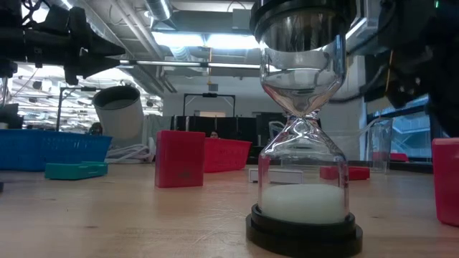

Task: Pick & Place Office items
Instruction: Put the light blue charger adapter into the white bin, then put the top right red charger adapter into the white bin

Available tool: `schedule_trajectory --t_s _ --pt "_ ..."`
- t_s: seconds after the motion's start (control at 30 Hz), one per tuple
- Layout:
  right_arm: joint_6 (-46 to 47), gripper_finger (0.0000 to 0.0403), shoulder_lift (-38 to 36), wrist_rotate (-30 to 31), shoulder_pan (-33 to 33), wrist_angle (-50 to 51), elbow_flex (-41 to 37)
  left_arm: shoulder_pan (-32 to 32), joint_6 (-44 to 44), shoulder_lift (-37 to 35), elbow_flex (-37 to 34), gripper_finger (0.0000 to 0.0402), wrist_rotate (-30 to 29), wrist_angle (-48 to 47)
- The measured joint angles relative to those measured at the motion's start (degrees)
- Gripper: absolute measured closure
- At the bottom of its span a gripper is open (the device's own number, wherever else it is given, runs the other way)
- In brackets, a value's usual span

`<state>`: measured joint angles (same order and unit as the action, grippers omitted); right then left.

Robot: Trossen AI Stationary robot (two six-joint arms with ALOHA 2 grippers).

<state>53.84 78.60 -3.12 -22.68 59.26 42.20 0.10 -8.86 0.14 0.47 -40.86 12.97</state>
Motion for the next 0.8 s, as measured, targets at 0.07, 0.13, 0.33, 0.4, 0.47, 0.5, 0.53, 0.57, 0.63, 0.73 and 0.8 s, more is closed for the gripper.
schedule_trajectory --t_s 0.07,0.13,0.33,0.4,0.47,0.5,0.53,0.57,0.63,0.73,0.8 --pt "-0.3 0.0163 -0.7 2.7 -0.1 3.4 3.0 0.0 0.0 0.0 0.0 0.019 0.0 0.0" --pt "-0.8 0.0165 -1.5 5.8 -0.1 6.3 6.5 0.0 0.0 0.0 0.0 0.019 0.0 0.0" --pt "-5.3 0.0184 -3.8 18.9 1.1 9.8 17.3 0.0 0.0 0.0 0.0 0.019 0.0 0.0" --pt "-7.5 0.018 -4.5 24.5 2.0 9.9 20.9 0.0 0.0 0.0 0.0 0.019 0.0 0.0" --pt "-10.1 0.0168 -5.1 30.4 3.0 9.9 24.4 0.0 0.0 0.0 0.0 0.019 0.0 0.0" --pt "-11.5 0.0162 -5.3 33.3 3.6 9.9 26.1 0.0 0.0 0.0 0.0 0.019 0.0 0.0" --pt "-13.0 0.0157 -5.3 36.1 4.3 9.9 27.8 0.0 -0.1 0.0 0.0 0.019 0.0 0.0" --pt "-14.4 0.0154 -5.3 38.8 5.1 9.9 29.5 0.0 -0.3 0.0 0.0 0.019 0.0 0.0" --pt "-17.5 0.0153 -5.3 43.3 7.0 9.8 32.5 0.0 -0.7 0.0 0.0 0.019 0.0 0.0" --pt "-21.7 0.016 -5.4 47.9 10.8 9.3 36.4 0.0 -0.9 0.0 0.0 0.019 0.0 0.0" --pt "-23.3 0.0166 -5.4 49.9 13.5 9.3 38.2 0.0 -0.9 0.0 0.0 0.019 0.0 0.0"
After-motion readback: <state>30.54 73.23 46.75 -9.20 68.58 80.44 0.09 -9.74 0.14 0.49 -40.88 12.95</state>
